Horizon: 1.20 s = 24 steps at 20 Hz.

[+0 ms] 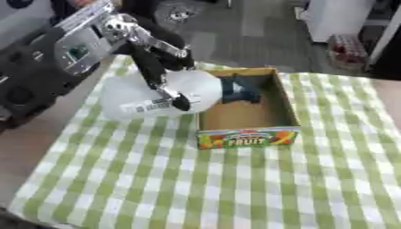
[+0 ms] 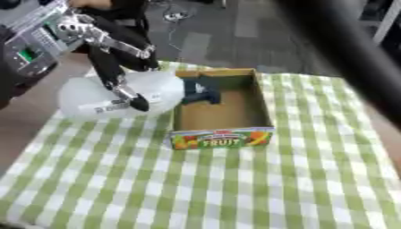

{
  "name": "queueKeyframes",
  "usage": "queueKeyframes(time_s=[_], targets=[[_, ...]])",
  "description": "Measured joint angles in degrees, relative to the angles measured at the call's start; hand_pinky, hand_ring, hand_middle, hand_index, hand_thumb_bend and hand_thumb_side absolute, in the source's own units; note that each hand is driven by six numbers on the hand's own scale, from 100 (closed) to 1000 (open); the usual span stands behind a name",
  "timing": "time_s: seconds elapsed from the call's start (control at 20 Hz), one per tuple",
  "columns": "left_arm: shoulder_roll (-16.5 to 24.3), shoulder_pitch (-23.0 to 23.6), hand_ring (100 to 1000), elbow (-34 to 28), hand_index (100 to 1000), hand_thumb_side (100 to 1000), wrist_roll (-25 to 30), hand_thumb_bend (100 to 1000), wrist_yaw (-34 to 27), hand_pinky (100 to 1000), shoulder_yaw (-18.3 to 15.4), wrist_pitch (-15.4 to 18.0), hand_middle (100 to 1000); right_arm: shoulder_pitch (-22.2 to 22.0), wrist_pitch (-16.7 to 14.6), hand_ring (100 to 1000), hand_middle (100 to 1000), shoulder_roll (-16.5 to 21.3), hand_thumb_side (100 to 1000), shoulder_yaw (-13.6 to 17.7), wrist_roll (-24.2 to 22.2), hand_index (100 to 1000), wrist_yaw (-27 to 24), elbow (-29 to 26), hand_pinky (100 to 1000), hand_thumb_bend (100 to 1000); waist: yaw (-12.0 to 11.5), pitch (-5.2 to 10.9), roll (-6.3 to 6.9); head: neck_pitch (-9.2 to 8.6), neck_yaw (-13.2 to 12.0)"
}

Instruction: Pick up objects on the table and place them in the box.

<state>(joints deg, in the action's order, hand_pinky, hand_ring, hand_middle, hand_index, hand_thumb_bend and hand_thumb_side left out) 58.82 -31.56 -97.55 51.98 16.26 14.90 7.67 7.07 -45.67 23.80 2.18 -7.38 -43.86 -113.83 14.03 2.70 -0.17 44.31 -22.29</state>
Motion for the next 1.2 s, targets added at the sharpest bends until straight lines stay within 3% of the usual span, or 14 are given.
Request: queueKeyframes(time_s=[0.55,0.6,0.65,0.9,1.2], targets=[[-4.1,-5.9,100,7.5,200,813,-2.2,124,3.8,100,2.3,4.2,100,0.1,0.1,561,601,0.0,910,0.0,0.0,737,-0.1,0.0,395,550,0.6,0.2,0.04,0.0,-0.8],[-4.6,-6.6,100,8.4,200,742,-2.7,236,4.4,100,2.5,4.7,100,0.1,0.1,561,601,0.0,903,0.0,0.0,737,-0.1,0.0,395,558,0.8,0.21,0.05,0.0,-1.0],[-5.0,-7.4,100,9.3,200,815,-3.2,124,5.0,100,2.8,5.4,100,0.2,0.1,560,601,0.0,911,-0.1,0.0,736,-0.1,0.0,395,550,0.9,0.22,0.09,0.0,-1.0],[-7.7,-10.6,100,14.4,197,820,-7.2,123,8.6,100,4.0,9.8,100,1.1,0.6,561,602,0.0,910,-0.5,-0.2,736,-0.7,0.0,396,552,1.8,0.22,0.41,-0.09,-1.3],[-11.2,-13.6,100,20.7,196,821,-14.0,121,11.9,100,4.7,16.6,100,3.0,1.3,561,604,0.0,908,-1.2,-0.8,735,-1.9,0.0,399,555,3.4,-0.21,1.37,-1.54,-1.5]])
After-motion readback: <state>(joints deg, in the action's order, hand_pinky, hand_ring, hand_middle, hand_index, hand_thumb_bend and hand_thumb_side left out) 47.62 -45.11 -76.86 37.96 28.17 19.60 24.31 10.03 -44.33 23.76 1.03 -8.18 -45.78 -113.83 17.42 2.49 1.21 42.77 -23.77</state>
